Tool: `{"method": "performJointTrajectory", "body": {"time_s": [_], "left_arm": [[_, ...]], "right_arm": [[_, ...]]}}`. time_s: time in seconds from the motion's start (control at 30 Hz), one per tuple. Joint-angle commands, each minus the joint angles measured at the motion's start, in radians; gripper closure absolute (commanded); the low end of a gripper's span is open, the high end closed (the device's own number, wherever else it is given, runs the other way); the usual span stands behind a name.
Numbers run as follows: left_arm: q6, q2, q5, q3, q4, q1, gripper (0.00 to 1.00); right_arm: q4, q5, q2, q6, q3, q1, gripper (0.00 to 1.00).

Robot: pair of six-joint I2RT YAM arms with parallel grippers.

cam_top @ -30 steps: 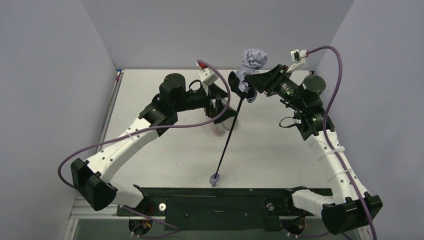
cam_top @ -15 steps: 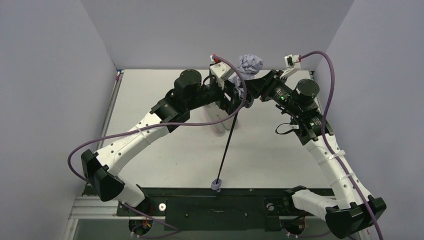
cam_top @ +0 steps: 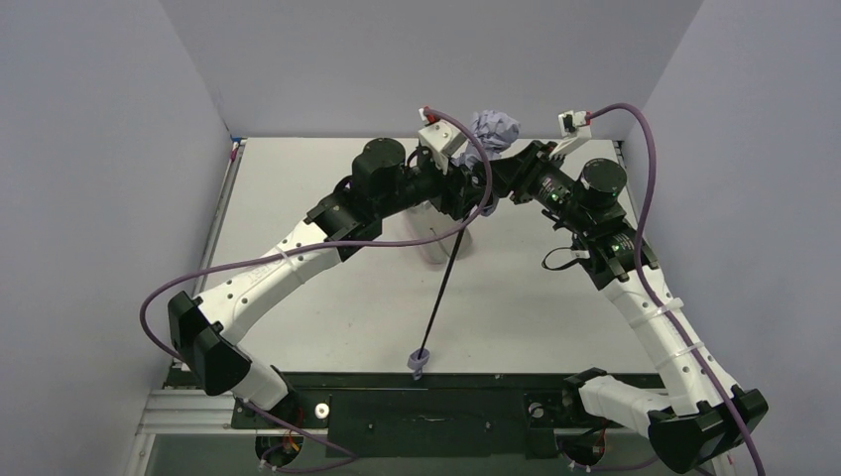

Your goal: Open the umbrella

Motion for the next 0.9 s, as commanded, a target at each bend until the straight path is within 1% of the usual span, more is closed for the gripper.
{"method": "performJointTrajectory", "body": {"time_s": [0.0,0.03,0.07,0.1,0.13,0.17,0.2,0.23,0.27,0.3,0.33,0.4,0.47,0.53,0.57,0.63,0.73,0.87], "left_arm": [[-0.020,0.031,0.000,-0.007,0.045,0.006,0.43],[-0.023,0.032,0.009,-0.008,0.048,0.008,0.48],[-0.025,0.032,0.016,-0.009,0.050,0.009,0.59],[-0.026,0.034,0.028,-0.010,0.050,0.012,0.64],[-0.029,0.034,0.033,-0.013,0.050,0.015,0.77],[-0.035,0.032,0.044,-0.015,0.051,0.017,0.83],[-0.041,0.030,0.053,-0.024,0.060,0.024,0.94],[-0.058,0.023,0.073,-0.030,0.067,0.030,1.00],[-0.070,0.019,0.085,-0.045,0.086,0.044,1.00],[-0.098,0.008,0.115,-0.054,0.099,0.054,1.00],[-0.113,0.002,0.130,-0.073,0.132,0.074,1.00],[-0.155,-0.018,0.152,-0.099,0.183,0.101,1.00],[-0.185,-0.034,0.174,-0.118,0.216,0.124,1.00],[-0.197,-0.048,0.185,-0.125,0.231,0.138,1.00],[-0.192,-0.057,0.180,-0.127,0.235,0.141,1.00],[-0.183,-0.067,0.164,-0.136,0.241,0.142,1.00],[-0.206,-0.080,0.144,-0.145,0.248,0.143,1.00],[-0.228,-0.088,0.165,-0.161,0.282,0.142,1.00]], "right_arm": [[0.141,-0.058,-0.030,0.034,0.043,0.031,1.00],[0.140,-0.059,-0.031,0.032,0.042,0.032,1.00],[0.141,-0.059,-0.033,0.031,0.042,0.032,1.00],[0.143,-0.061,-0.034,0.030,0.040,0.032,1.00],[0.144,-0.062,-0.037,0.028,0.041,0.031,1.00],[0.144,-0.065,-0.039,0.026,0.044,0.030,1.00],[0.145,-0.066,-0.040,0.024,0.045,0.030,1.00],[0.143,-0.067,-0.041,0.020,0.048,0.026,1.00],[0.140,-0.066,-0.043,0.018,0.049,0.022,0.98],[0.135,-0.069,-0.045,0.016,0.051,0.011,0.88],[0.131,-0.070,-0.048,0.016,0.052,0.004,0.82],[0.111,-0.079,-0.054,0.017,0.058,-0.030,0.55],[0.064,-0.102,-0.058,0.016,0.068,-0.082,0.41],[-0.003,-0.118,-0.059,0.000,0.082,-0.118,0.36],[-0.051,-0.116,-0.062,-0.011,0.089,-0.128,0.35],[-0.088,-0.109,-0.070,-0.021,0.086,-0.149,0.40],[-0.090,-0.067,-0.084,-0.025,0.065,-0.147,0.53],[-0.090,-0.035,-0.079,-0.018,0.059,-0.099,0.55]]}}
